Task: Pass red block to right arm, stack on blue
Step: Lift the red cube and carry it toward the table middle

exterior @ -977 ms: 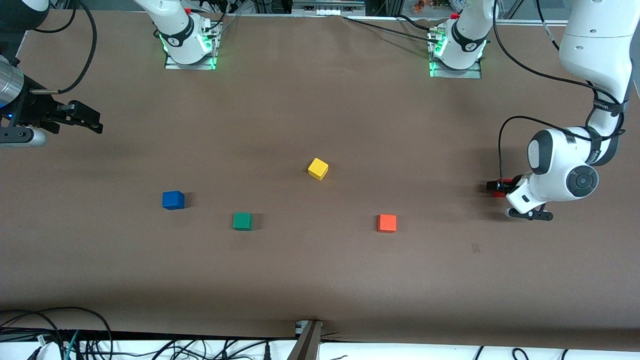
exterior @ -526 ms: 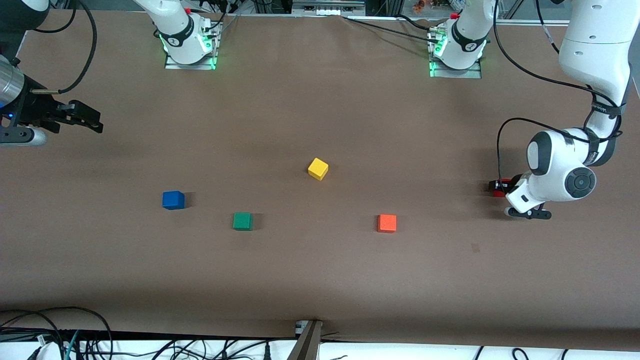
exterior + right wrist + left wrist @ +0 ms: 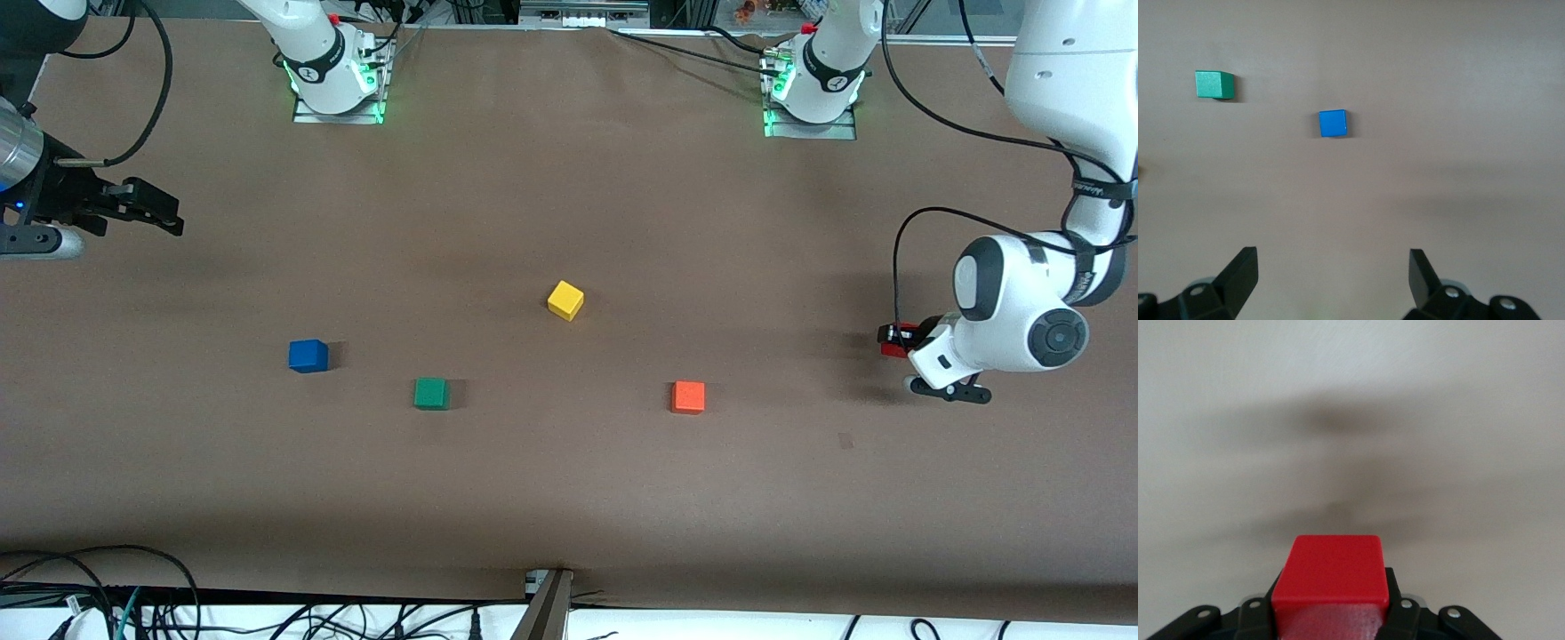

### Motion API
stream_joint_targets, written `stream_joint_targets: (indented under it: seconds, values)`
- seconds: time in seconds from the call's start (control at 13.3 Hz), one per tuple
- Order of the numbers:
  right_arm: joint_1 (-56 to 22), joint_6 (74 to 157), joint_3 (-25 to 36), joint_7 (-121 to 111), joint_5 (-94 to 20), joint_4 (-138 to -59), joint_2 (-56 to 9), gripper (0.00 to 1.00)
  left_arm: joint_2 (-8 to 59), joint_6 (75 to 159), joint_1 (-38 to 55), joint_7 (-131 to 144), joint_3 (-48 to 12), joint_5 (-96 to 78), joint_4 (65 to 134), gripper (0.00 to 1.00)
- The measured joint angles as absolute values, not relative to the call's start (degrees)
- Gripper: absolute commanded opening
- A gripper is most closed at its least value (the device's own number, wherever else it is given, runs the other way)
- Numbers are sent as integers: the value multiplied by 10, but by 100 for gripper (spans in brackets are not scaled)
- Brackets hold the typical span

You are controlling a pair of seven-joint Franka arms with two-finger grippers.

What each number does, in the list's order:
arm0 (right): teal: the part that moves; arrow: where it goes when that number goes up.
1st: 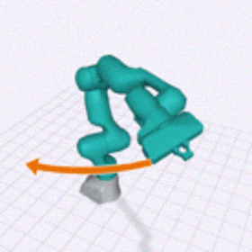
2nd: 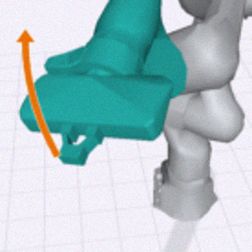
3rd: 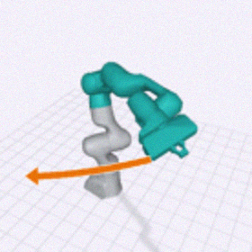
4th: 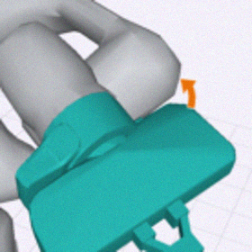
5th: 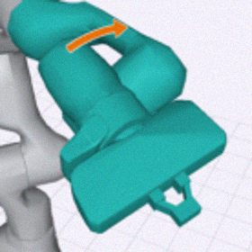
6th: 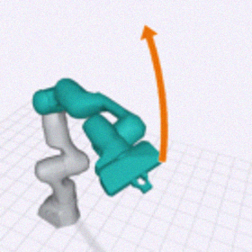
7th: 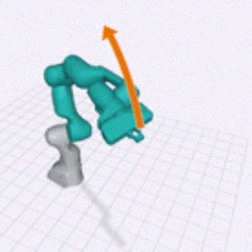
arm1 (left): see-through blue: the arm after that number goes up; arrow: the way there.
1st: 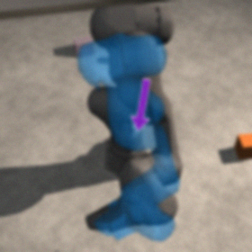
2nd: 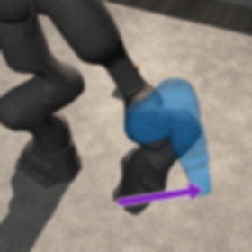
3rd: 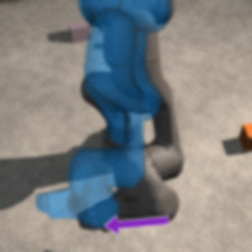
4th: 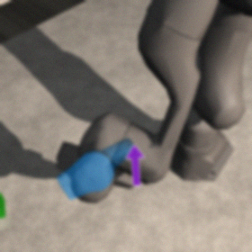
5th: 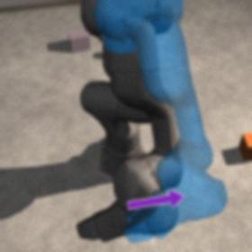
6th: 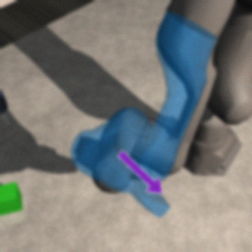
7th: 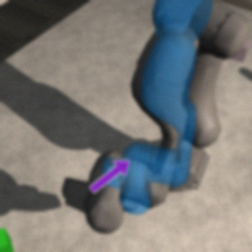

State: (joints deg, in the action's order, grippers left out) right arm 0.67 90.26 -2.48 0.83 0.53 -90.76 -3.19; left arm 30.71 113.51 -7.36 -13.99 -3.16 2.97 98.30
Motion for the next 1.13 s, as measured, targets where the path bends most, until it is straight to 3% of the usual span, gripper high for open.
stream_joint_targets:
  seconds: [0.3, 0.38, 0.75, 1.13]
  values:
    - [7, 902, -25, 8, 5, -908, -32, 100, 286, 1057, -73, -253, -69, -61, 920, 4]
    - [7, 902, -25, 8, 5, -907, -32, 100, 285, 1054, -73, -294, -82, -77, 915, 0]
    - [7, 902, -25, 8, 5, -907, -32, 100, 287, 1052, -71, -461, -163, -172, 914, 0]
    - [7, 902, -24, 8, 5, -906, -32, 100, 318, 1054, -57, -614, -182, -393, 915, 0]
